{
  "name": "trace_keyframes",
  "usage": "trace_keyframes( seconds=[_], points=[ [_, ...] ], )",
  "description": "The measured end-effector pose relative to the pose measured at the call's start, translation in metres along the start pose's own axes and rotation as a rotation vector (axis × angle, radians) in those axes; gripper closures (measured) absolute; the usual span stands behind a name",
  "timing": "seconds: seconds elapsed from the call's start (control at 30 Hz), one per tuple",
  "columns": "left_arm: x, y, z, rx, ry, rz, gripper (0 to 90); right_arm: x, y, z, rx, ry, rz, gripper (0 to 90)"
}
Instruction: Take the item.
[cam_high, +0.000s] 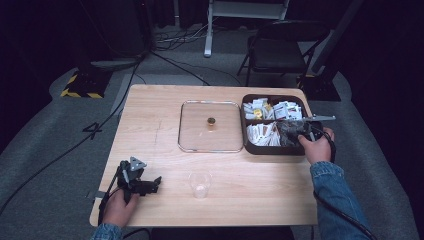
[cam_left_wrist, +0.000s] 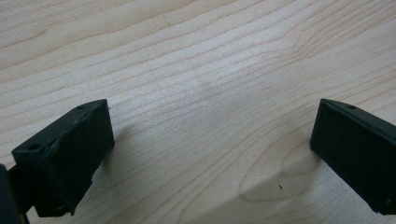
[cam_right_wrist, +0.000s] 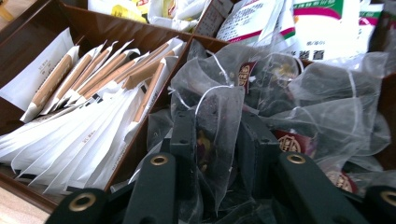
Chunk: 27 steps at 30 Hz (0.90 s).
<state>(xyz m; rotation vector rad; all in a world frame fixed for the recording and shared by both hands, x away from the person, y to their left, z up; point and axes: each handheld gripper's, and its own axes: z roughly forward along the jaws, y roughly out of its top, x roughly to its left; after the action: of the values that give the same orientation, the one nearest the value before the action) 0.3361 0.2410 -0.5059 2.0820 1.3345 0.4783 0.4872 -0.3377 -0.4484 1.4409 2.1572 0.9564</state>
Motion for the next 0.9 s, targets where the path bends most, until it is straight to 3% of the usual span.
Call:
trace_keyframes(
  seconds=[0.3, 0.5, 0.9],
  points=[
    [0.0, 0.0, 0.0, -0.001, 0.0, 0.001, 0.0, 0.001, 0.004, -0.011, -0.054, 0.005, 0.002, 71.9],
    [0.0, 0.0, 0.0, -0.001, 0.0, 0.001, 0.0, 0.003, 0.006, -0.024, -0.136, 0.062, 0.033, 72.1],
    [0.0, 0.0, 0.0, -0.001, 0.0, 0.001, 0.0, 0.018, 0.014, -0.047, -0.28, 0.111, -0.005, 72.2]
  ],
)
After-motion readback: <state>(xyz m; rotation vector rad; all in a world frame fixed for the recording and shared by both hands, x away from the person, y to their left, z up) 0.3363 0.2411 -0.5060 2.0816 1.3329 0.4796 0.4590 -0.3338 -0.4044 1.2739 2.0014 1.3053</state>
